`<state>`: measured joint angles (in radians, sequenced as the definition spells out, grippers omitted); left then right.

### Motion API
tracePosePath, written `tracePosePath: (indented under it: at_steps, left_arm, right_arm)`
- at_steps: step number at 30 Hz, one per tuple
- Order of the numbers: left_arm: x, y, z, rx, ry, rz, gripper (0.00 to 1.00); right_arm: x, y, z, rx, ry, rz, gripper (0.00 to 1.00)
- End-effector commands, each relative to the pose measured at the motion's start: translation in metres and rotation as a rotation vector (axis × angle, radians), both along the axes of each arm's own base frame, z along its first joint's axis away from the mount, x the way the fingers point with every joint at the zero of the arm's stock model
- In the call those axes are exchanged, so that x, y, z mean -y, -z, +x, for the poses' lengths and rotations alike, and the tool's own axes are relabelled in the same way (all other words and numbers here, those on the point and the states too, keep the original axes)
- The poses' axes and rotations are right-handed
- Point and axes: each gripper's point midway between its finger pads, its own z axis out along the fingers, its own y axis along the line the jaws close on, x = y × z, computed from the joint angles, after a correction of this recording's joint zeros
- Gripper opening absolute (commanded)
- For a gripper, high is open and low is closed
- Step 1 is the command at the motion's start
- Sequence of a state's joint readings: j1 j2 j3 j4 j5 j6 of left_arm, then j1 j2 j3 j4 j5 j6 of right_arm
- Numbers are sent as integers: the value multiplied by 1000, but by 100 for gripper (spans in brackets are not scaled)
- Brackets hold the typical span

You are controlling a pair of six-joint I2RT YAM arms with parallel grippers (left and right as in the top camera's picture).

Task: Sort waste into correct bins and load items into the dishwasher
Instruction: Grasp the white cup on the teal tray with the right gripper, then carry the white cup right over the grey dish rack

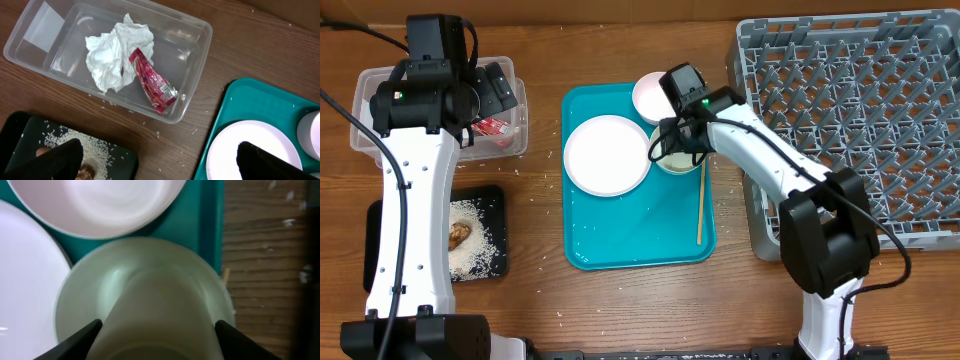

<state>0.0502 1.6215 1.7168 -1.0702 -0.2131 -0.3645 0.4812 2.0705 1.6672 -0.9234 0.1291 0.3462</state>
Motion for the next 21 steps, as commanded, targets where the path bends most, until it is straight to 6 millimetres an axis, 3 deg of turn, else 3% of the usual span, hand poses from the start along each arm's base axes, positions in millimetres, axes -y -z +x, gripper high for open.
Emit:
tracePosePath:
  at_steps: [1,5,8,11,13,15,20,21]
  left_arm:
    - [0,-7,1,22,-8,-7,100]
    - [0,-7,1,23,-8,-7,100]
    - [0,-7,1,22,-8,-7,100]
    - [0,-7,1,22,-8,-7,100]
    - [0,-7,1,22,-8,-7,100]
    - [0,-7,1,23,-8,-7,100]
    - [0,-7,1,22,-8,-7,100]
    - [0,-7,1,23,-8,-7,100]
  right_arm:
    - [37,-103,27,244,148,-47,66]
    - [101,-168,33,353,287,-104,66]
    - [157,-200,37,408,404,-121,66]
    - [230,-221,38,445,546,-121,66]
    - [298,-223,33,447,687,-105,66]
    - [346,-218,24,440,782,-78,66]
    - [427,-194,6,417,923,65,67]
    - [450,-182,-2,397,964,120,67]
